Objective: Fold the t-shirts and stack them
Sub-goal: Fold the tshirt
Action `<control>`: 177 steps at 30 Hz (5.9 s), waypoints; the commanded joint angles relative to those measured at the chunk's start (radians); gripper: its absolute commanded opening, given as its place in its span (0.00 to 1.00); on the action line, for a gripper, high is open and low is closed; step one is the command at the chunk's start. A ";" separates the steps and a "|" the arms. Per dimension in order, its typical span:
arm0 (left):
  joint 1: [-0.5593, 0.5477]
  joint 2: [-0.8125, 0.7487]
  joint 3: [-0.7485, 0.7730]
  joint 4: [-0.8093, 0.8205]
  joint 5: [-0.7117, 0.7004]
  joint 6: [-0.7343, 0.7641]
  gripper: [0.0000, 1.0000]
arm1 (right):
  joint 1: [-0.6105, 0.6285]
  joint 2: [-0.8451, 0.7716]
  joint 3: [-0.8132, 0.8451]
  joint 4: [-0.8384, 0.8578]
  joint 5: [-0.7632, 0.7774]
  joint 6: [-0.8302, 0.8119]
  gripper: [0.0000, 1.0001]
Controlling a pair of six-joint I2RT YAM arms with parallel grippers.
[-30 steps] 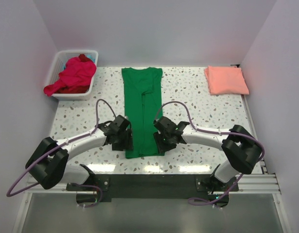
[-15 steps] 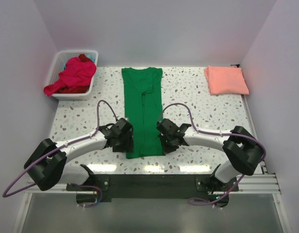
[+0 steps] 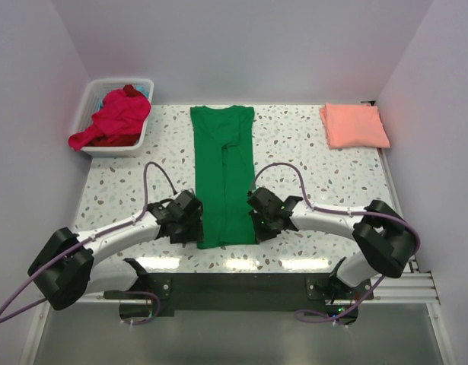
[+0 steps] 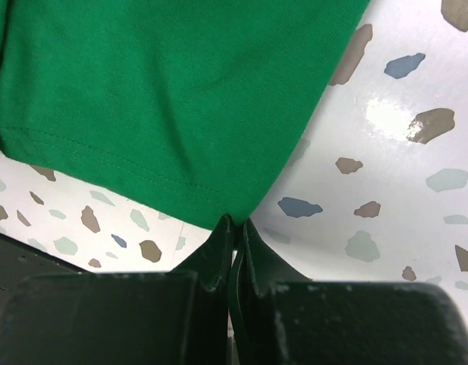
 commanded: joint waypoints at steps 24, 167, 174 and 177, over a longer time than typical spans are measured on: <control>-0.018 -0.010 -0.018 -0.082 0.069 -0.016 0.61 | 0.004 -0.039 -0.053 -0.074 0.089 0.042 0.00; 0.330 0.688 1.003 0.253 -0.259 0.213 0.53 | -0.385 0.521 0.950 -0.051 0.347 -0.170 0.50; 0.330 0.579 0.848 0.128 -0.130 0.189 0.52 | -0.385 0.409 0.779 -0.106 0.182 -0.190 0.51; 0.330 0.469 0.687 0.159 -0.056 0.178 0.52 | -0.385 0.315 0.653 -0.071 0.129 -0.183 0.54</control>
